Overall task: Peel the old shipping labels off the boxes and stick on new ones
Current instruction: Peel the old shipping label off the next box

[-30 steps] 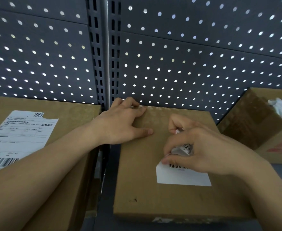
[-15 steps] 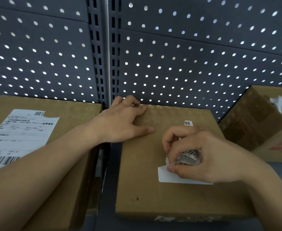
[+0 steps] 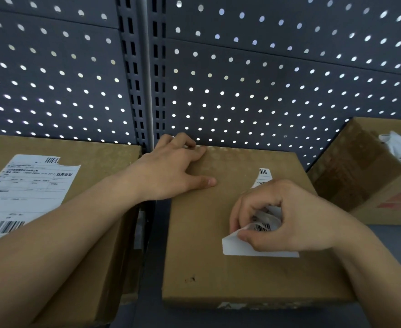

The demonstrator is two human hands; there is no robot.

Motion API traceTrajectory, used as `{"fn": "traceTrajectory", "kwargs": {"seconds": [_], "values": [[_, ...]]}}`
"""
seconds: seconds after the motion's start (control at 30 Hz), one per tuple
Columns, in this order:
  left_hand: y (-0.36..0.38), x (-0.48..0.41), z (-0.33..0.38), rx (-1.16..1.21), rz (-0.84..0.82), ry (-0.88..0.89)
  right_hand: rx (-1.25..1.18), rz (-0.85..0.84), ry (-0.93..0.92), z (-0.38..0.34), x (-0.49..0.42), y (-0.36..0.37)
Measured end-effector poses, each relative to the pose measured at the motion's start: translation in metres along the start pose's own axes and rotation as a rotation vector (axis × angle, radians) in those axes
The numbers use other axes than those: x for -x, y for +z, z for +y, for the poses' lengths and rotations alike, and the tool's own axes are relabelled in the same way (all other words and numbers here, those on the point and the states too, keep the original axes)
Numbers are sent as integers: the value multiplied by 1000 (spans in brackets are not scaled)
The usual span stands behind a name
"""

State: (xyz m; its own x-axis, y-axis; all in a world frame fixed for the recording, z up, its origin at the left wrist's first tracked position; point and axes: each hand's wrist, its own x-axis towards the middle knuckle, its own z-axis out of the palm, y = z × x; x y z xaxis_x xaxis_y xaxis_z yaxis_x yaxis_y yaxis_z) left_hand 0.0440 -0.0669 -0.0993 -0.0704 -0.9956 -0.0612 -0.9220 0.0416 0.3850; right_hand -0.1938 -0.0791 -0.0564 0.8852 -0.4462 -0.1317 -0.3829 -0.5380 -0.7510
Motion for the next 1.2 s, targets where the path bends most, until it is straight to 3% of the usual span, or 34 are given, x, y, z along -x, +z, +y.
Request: {"fn": "traceTrajectory", "kwargs": {"seconds": [0.33, 0.9, 1.2], "values": [[5, 8, 14, -78, 87, 88, -48, 43, -14, 2, 4, 3], [7, 18, 28, -206, 26, 50, -117, 87, -96, 9, 21, 6], [12, 20, 24, -183, 90, 83, -194, 359, -176, 13, 29, -5]]}}
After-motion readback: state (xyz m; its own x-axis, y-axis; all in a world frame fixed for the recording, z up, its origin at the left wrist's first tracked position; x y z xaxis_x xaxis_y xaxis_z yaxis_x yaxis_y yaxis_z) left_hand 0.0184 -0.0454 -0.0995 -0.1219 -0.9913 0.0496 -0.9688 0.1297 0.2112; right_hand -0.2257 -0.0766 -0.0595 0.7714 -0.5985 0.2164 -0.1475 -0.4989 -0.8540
